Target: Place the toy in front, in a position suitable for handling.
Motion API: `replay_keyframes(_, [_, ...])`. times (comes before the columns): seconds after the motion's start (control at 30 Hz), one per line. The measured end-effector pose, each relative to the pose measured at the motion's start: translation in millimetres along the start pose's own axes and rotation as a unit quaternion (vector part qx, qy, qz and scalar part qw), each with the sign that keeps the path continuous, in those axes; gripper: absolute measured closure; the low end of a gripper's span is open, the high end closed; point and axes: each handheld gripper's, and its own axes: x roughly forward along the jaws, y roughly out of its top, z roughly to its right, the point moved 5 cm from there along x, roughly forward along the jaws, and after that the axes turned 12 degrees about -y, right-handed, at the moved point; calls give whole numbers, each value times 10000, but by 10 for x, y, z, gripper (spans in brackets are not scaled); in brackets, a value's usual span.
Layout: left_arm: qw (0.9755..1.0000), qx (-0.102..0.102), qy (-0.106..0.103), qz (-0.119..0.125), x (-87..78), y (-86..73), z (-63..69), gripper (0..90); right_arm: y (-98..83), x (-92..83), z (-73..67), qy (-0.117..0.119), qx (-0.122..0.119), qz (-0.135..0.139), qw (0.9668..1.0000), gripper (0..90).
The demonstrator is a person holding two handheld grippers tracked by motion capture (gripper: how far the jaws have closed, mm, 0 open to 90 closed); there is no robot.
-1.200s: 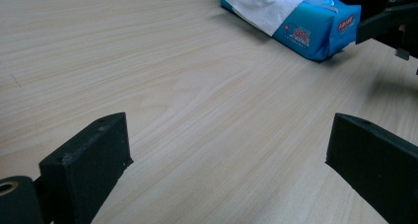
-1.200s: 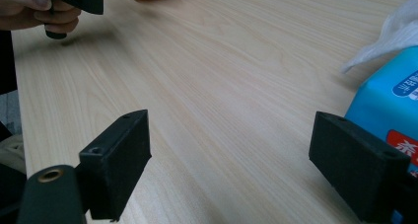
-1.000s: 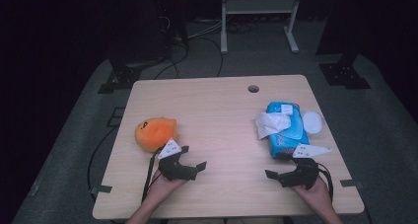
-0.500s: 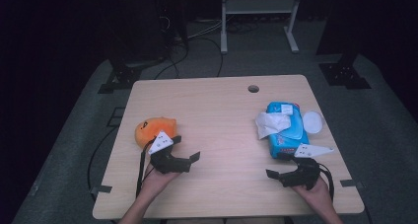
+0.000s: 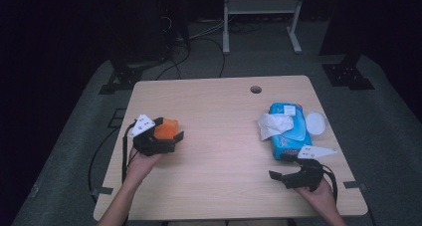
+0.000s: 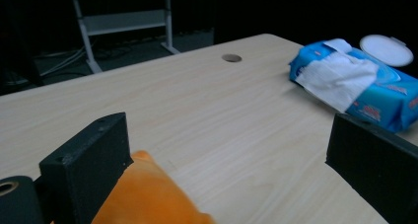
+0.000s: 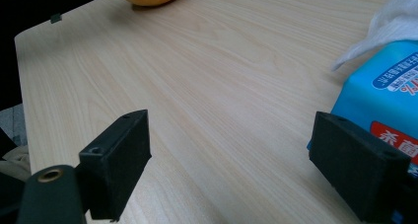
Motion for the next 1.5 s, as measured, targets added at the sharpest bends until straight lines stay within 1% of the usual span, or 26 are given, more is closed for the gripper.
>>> replay_keyframes(0.07, [9999, 40, 138, 34, -40, 17, -84, 24, -2, 5, -4, 6, 7, -23, 10000, 147])
replay_keyframes(0.13, [9996, 83, 285, -10, -70, 11, -190, 24, -3, 12, -7, 9, -12, -39, 10000, 147])
replay_keyframes(0.27, [9988, 3, 484, -108, -118, -34, -383, 40, -4, 19, -15, 10, -31, -49, 10000, 147])
replay_keyframes(0.37, [9982, -67, 552, -208, -133, -91, -489, 46, -6, 24, -13, 13, -17, -61, 10000, 147])
replay_keyframes(0.47, [9981, -198, 509, -301, -127, -158, -558, 47, -8, 31, -15, 30, -18, -69, 10000, 147])
replay_keyframes(0.5, [9978, -209, 512, -359, -120, -185, -579, 52, -9, 34, -18, 35, -18, -75, 10000, 147])
replay_keyframes(0.57, [9968, -242, 567, -509, -100, -248, -624, 54, -10, 39, -23, 42, -25, -92, 9999, 147])
replay_keyframes(0.67, [9943, -253, 703, -760, -71, -363, -681, 56, -12, 45, -28, 40, -27, -110, 9999, 148])
replay_keyframes(0.7, [9940, -254, 724, -783, -63, -401, -694, 56, -12, 45, -29, 42, -25, -113, 9999, 148])
replay_keyframes(0.8, [9949, -318, 721, -633, -69, -454, -719, 68, -14, 43, -25, 44, -7, -117, 9999, 147])
replay_keyframes(0.83, [9949, -313, 724, -630, -71, -463, -721, 80, -14, 43, -22, 44, -8, -111, 9999, 147])
replay_keyframes(0.93, [9951, -219, 706, -664, -66, -484, -718, 127, -13, 41, -16, 55, 12, -98, 9999, 147])
replay_keyframes(1.03, [9944, -209, 703, -756, -68, -485, -706, 185, -11, 38, -17, 52, 9, -88, 9999, 147])
replay_keyframes(1.17, [9935, -94, 743, -854, -75, -478, -687, 262, -10, 32, -18, 52, 23, -81, 10000, 147])
replay_keyframes(1.37, [9938, -109, 738, -826, -97, -475, -699, 345, -11, 32, -17, 49, 29, -88, 9999, 147])
replay_keyframes(1.43, [9941, -89, 706, -824, -102, -471, -702, 377, -12, 33, -15, 47, 36, -95, 9999, 147])
replay_keyframes(1.5, [9943, -121, 696, -798, -106, -461, -700, 402, -13, 34, -14, 53, 46, -99, 9999, 147])
